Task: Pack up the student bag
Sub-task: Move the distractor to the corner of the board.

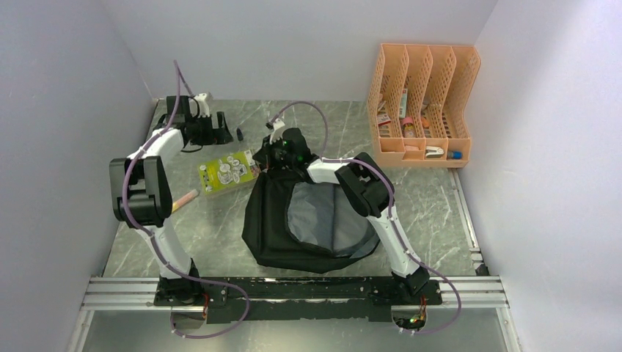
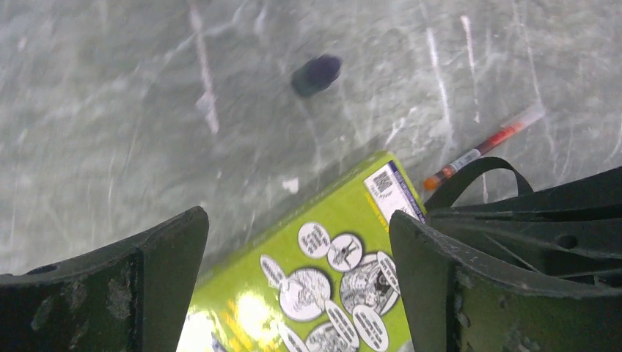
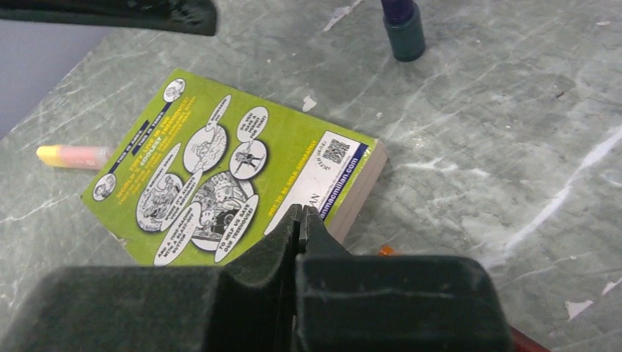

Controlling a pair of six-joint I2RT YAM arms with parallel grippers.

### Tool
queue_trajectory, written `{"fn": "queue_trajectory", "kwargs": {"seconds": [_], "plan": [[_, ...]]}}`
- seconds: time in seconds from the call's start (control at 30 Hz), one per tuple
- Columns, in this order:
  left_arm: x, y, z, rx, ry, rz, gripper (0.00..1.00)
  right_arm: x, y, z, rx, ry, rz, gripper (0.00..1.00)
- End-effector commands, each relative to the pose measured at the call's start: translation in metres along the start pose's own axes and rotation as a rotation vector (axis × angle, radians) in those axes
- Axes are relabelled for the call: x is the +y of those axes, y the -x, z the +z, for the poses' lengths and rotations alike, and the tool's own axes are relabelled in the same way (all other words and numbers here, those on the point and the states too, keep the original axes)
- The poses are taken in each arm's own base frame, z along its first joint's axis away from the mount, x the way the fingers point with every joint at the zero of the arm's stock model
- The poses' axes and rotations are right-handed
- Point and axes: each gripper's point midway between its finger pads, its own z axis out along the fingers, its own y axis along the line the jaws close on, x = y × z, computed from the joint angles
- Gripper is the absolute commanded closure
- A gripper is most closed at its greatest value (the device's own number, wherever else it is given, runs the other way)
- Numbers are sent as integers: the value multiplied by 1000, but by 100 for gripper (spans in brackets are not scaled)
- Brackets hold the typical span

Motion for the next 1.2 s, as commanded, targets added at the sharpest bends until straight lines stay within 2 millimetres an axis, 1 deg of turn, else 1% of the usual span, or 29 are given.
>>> {"fn": "queue_trajectory", "kwargs": {"seconds": [0.0,0.1,0.2,0.23,0.27,0.3,0.37,0.4,0.47,0.6,0.73,0.87,1.17], "plan": [[-28,11,11,-2,-229,211,3,17,23,-4,-59,58,-45,100],[-16,16,11,-17,-169,256,3,18,22,-3,-55,68,-40,100],[-11,17,8,-28,-156,271,3,18,23,-3,-48,57,-36,100],[-9,16,8,-30,-151,271,3,16,26,-4,-54,36,-28,92],[-8,16,8,-32,-141,268,3,9,29,-4,-53,-9,-10,80],[-8,16,9,-34,-142,265,3,5,31,-4,-38,-45,13,73],[-9,15,11,-32,-150,254,3,-1,30,-4,12,-103,52,68],[-10,15,11,-33,-158,248,3,-6,24,-6,51,-138,88,66],[-12,14,13,-30,-171,240,3,-6,20,-8,94,-171,143,60],[-8,9,17,-13,-161,236,3,-3,15,-12,152,-219,211,56],[-8,2,21,3,-172,231,3,-3,6,-10,218,-244,234,51],[-8,-2,24,14,-172,236,3,-1,-5,-9,280,-239,251,51],[-12,-14,33,51,-166,270,3,0,-22,-2,351,-223,267,51]]}}
